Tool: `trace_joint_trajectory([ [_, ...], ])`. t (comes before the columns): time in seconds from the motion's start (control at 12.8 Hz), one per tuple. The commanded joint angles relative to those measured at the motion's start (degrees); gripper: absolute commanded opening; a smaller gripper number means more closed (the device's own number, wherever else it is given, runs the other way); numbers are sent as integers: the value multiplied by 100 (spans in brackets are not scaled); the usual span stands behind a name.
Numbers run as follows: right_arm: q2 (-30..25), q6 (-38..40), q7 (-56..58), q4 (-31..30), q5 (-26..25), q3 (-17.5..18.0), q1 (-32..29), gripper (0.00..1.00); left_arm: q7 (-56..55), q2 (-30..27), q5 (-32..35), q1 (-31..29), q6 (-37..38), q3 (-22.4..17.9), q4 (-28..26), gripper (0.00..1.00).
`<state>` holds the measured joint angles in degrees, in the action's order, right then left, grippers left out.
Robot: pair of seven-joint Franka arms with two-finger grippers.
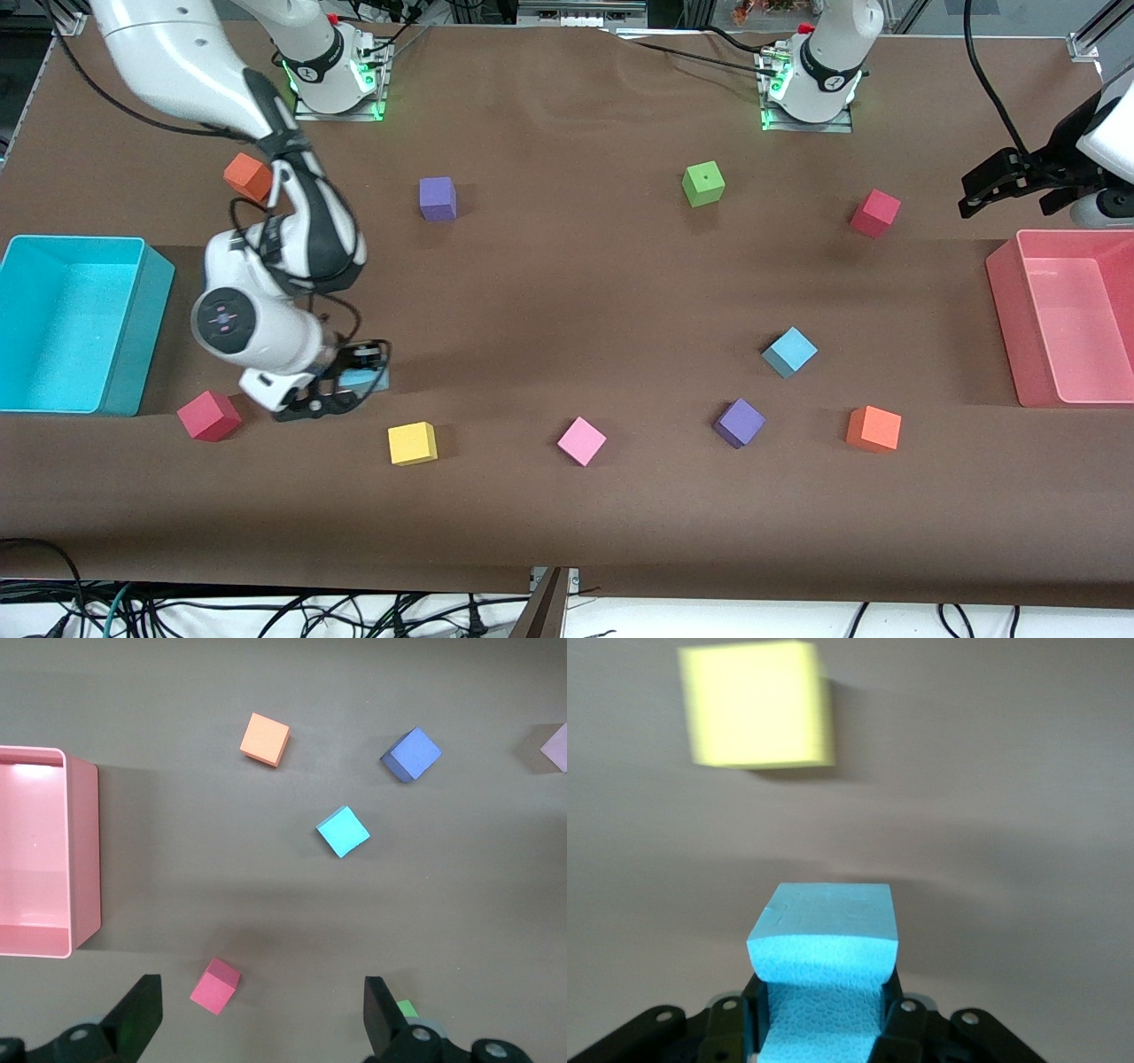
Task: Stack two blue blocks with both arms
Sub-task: 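Carry the cyan cube with the right gripper to mid-table and set down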
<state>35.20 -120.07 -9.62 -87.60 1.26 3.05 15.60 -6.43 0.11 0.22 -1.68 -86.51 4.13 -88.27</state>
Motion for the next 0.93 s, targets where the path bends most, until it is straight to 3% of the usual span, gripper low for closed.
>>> trace_joint_trajectory([
  [0.0,118,97,-1318,348,41,-33,793,33,-34,24,-101,-8,-59,18,-24,100],
  [0.31,680,-43,-3095,1068,32,-42,1830,33,-8,25,-101,-8,-59,18,-15,100],
  [0.54,1190,-200,-3739,1622,41,-42,2350,33,1,33,-101,-8,-59,18,-15,100],
  [0.86,1551,-921,-4109,1650,41,-42,2728,32,1,51,-110,-17,-103,18,-6,100],
])
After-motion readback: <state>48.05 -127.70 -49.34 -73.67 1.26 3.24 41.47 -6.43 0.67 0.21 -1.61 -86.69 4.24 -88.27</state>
